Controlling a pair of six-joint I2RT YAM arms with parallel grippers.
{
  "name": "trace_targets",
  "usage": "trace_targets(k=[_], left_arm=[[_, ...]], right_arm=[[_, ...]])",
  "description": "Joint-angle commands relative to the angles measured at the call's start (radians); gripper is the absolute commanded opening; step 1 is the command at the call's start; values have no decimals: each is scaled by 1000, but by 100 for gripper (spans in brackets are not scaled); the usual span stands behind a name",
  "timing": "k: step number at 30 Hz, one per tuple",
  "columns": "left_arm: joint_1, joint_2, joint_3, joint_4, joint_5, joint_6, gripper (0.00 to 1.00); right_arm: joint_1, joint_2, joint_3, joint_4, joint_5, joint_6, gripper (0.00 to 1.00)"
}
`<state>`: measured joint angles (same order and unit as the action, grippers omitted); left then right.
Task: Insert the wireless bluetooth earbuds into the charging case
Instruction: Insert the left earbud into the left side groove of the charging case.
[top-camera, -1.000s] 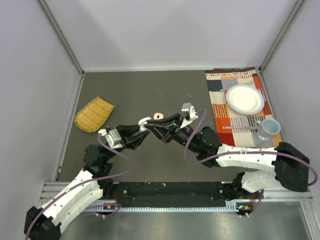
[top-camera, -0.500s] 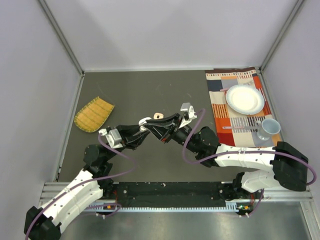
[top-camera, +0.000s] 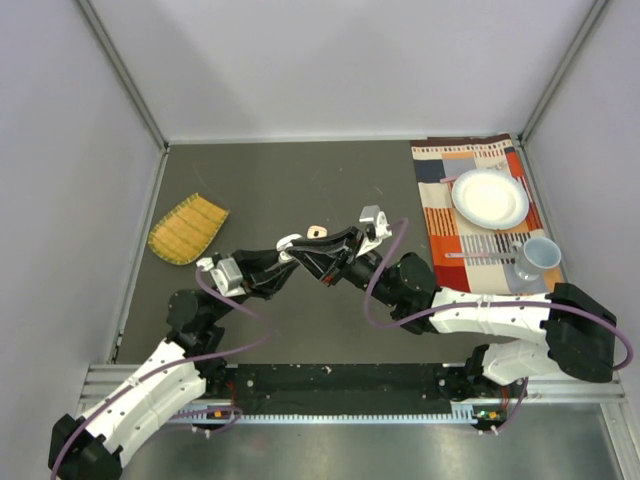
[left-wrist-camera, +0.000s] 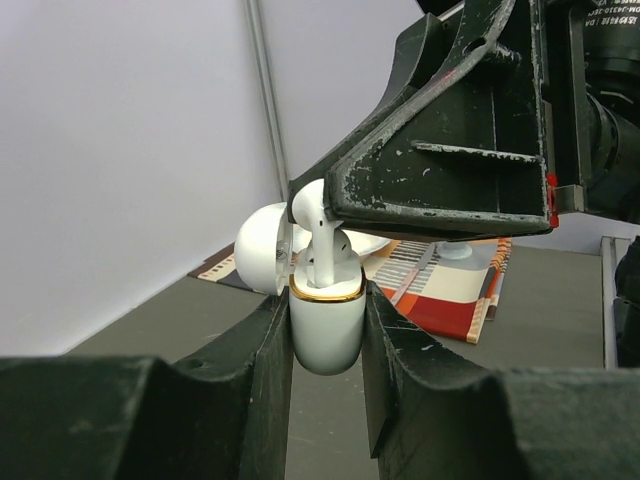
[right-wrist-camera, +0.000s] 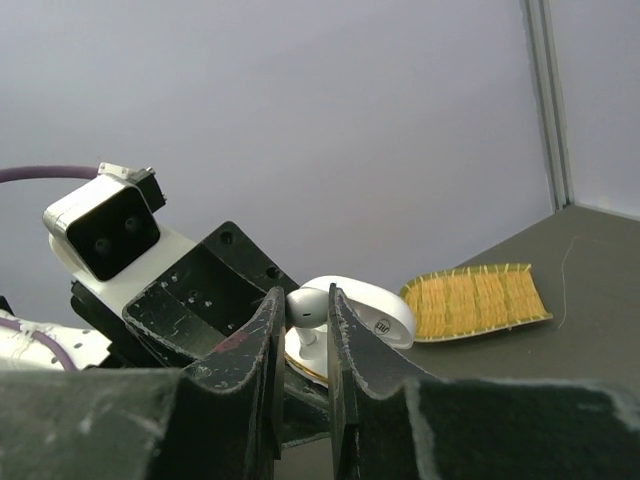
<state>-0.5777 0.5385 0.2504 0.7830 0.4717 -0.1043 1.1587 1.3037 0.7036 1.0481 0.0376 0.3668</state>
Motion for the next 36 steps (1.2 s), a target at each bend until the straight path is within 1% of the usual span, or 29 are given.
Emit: trace_targets(k=[1,4,13,21,27,29,32,36], left_arm=[[-4,-15,6,68,-27,6,0],[-4,-17,7,70,-27,6,0],[-5,-32,3,71,-56,6,0],[-4,-37,-5,85,-81,9,0],[-5,-52,-11,84,-100,6,0],[-5,-57,-11,75,-102,11,0],[-5,-66,-10,58,-102,14,0],[-5,-74,-11,48,-102,14,0]], right_arm=[[33,6,56,-100,-11,-49,0],[44,9,69,-132,-1,-71,0],[52,14,73,-160,50,-81,0],[68,12,105,-255,62,-137,0],[70,2,100,-266,100,-138,0],[70,-6,79,-228,145,-109,2],[70,-15,74,-201,150,-108,10],[70,-15,96,-244,139,-108,11]])
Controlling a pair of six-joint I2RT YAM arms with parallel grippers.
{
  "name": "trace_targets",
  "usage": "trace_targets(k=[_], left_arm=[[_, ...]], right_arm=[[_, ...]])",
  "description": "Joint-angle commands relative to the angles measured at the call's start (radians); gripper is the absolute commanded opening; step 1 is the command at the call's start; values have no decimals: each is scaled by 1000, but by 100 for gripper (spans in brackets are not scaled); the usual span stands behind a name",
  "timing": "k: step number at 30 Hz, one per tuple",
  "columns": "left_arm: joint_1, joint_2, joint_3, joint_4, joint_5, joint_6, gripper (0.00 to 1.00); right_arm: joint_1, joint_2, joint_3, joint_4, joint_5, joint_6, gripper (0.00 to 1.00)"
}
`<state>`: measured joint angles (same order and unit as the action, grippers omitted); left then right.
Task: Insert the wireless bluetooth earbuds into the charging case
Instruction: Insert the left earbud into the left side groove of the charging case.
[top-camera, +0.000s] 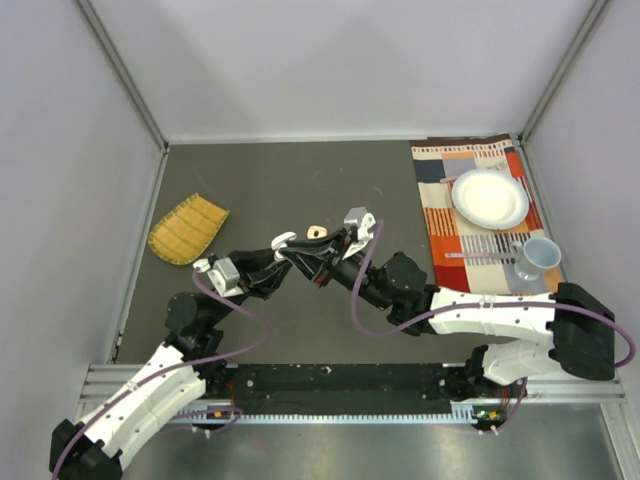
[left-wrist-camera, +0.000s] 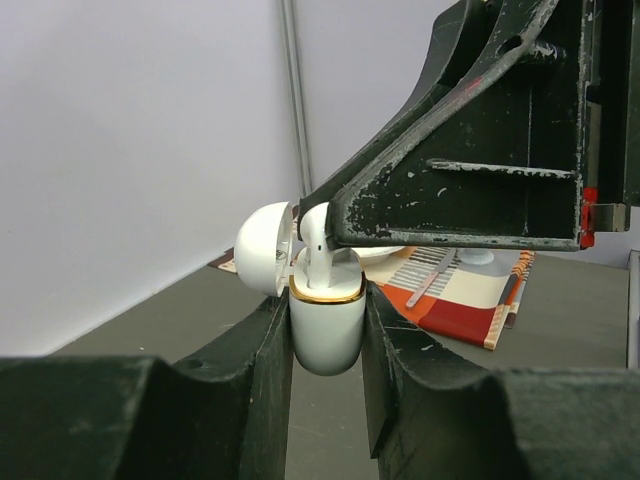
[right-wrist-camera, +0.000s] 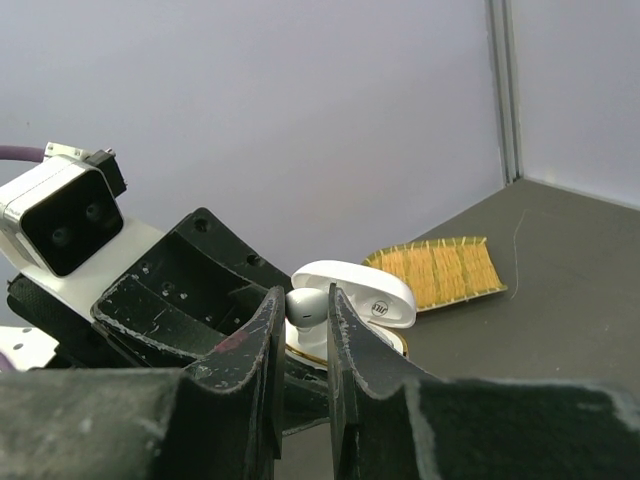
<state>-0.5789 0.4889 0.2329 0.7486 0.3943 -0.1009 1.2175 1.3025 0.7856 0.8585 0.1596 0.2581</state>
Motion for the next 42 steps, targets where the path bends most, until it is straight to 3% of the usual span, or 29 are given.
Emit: trace_targets(k=[1,6,10,20,26,42], left_arm=[[-4,-24,6,81,-28,9,0],[-4,-21,8,75,-23,9,0],[-4,-24,8,71,-26,6,0],[-4,-21,9,66,-23,6,0],[-4,-26,8,66,-25,6,0],[-4,-27,8,57,-25,6,0]], right_arm=[[11,-16,14,-56,14,9,13],[11,-22,14,-67,20,23,31],[11,-32,18,-62,24,23,38],[13,-57,4,-36,55,27,43],[11,-92,-20,-7,93,21,57],[11,-129,-62,34,162,21,62]])
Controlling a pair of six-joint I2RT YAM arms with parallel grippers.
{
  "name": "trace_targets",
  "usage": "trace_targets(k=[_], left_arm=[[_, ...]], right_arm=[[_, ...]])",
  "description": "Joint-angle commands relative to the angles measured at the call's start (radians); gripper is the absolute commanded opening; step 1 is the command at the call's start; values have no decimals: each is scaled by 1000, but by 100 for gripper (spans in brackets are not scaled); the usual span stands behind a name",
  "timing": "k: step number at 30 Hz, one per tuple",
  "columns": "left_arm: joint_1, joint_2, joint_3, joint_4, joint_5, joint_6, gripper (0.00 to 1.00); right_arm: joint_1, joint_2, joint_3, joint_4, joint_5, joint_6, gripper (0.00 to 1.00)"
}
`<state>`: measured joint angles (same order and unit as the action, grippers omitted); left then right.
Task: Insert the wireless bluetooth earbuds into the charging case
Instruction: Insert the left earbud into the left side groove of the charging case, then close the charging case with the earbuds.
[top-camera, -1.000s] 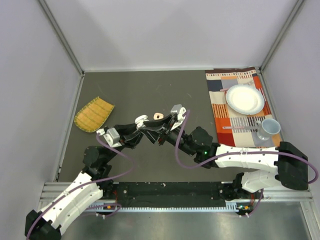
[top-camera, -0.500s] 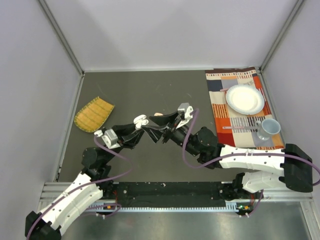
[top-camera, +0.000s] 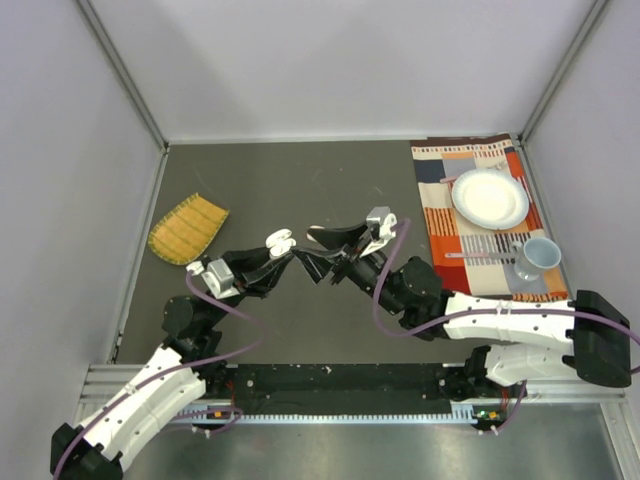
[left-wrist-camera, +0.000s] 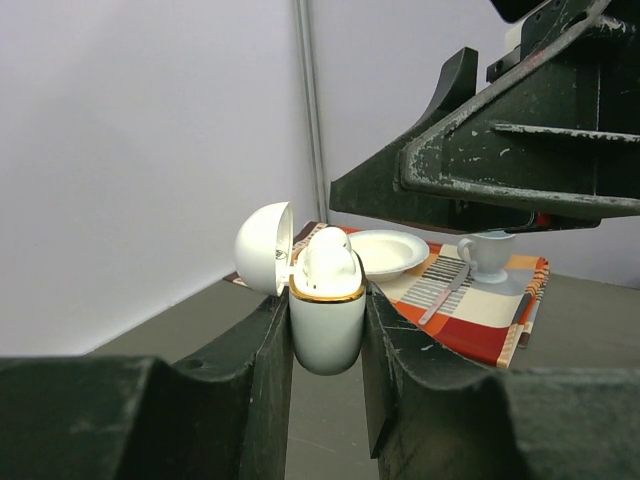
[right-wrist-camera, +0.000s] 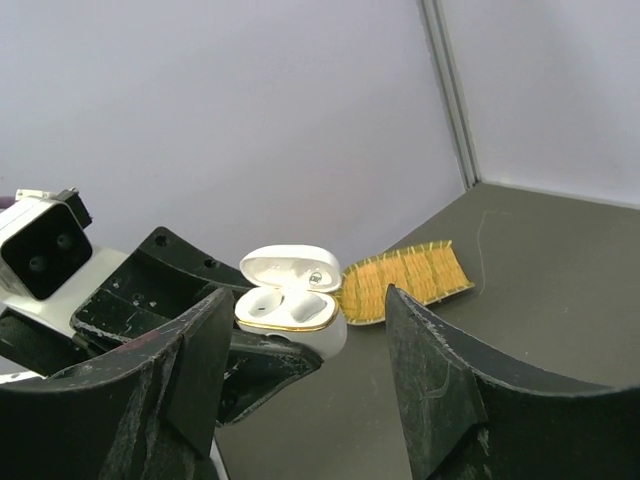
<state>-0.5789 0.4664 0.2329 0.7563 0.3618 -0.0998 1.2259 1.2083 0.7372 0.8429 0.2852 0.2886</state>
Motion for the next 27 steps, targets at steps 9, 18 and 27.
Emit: trace_targets(k=[9,18,27], left_arm=[[-4,14,16,49,0,2,0],[-4,54,22,64,23,-23,0],[-4,72,23,46,115,-49,0]], right_arm=[[1,-67,-29,-31,184,23,85],[-109,-136,149,-557,120,214,99],[-273,-23,443,-1075,-47,308,99]])
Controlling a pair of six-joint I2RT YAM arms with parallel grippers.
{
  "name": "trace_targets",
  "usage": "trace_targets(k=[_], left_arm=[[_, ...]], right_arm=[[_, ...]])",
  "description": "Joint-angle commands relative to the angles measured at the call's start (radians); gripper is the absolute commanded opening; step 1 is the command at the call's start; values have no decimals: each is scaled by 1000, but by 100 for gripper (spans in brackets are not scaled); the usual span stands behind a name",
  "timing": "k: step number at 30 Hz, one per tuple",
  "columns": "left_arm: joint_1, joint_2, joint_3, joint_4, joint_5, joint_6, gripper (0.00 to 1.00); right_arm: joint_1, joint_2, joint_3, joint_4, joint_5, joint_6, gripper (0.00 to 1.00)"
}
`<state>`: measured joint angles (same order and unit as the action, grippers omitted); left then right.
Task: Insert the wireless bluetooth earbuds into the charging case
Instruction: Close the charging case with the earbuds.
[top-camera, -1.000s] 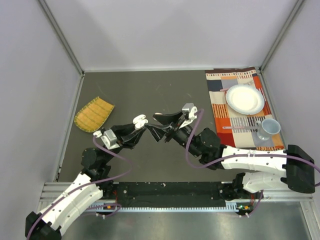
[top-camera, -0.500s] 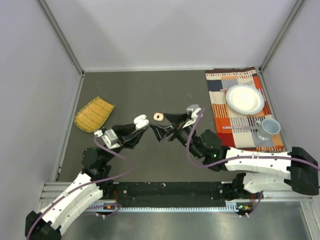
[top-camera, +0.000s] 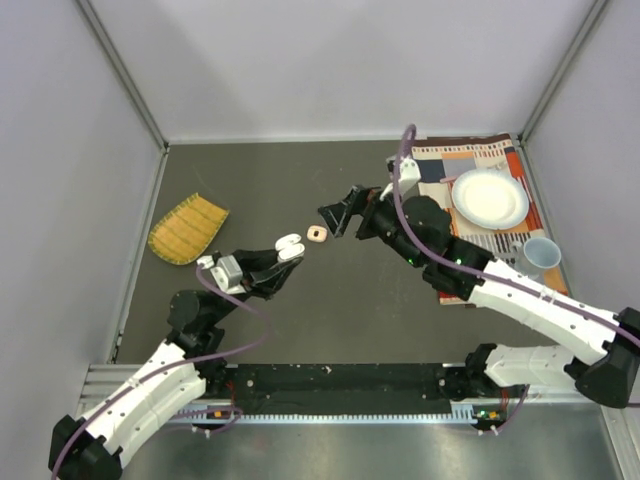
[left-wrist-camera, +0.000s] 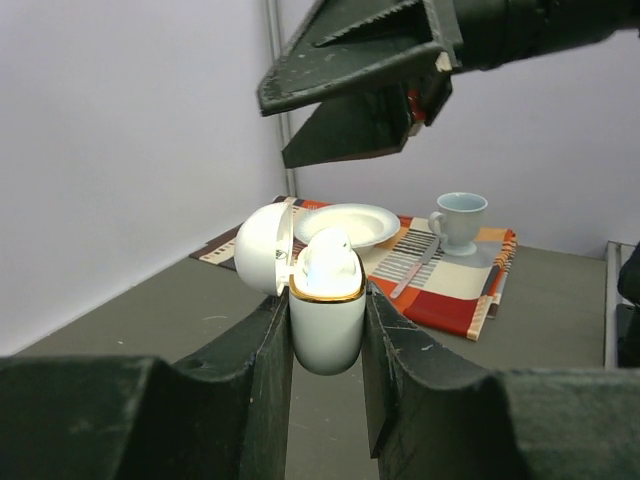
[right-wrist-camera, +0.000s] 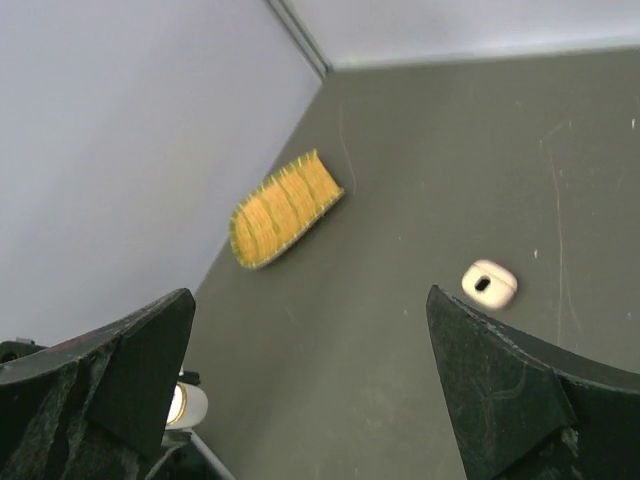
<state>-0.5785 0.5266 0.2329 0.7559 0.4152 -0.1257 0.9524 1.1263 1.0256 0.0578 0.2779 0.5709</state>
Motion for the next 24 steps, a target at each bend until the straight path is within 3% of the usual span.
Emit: trace_targets(k=[1,5,8,16,24], left_arm=[[-4,21,28,40,86,-20,0],[-9,87,100,-52,218,15,0],[-20,118,115,-23,257,18,0],[-40,151,135,-35,240,29,0],[-44,173,140,-24,179,24,0]], right_arm=[[2,72,168,-289,-57,-5,99],[0,119,188,-262,-156,10,99],[2,171,198,-256,-221,52,99],[2,228,166,-251,-324,106,99],[2,216,65,-248,-313,122,99]])
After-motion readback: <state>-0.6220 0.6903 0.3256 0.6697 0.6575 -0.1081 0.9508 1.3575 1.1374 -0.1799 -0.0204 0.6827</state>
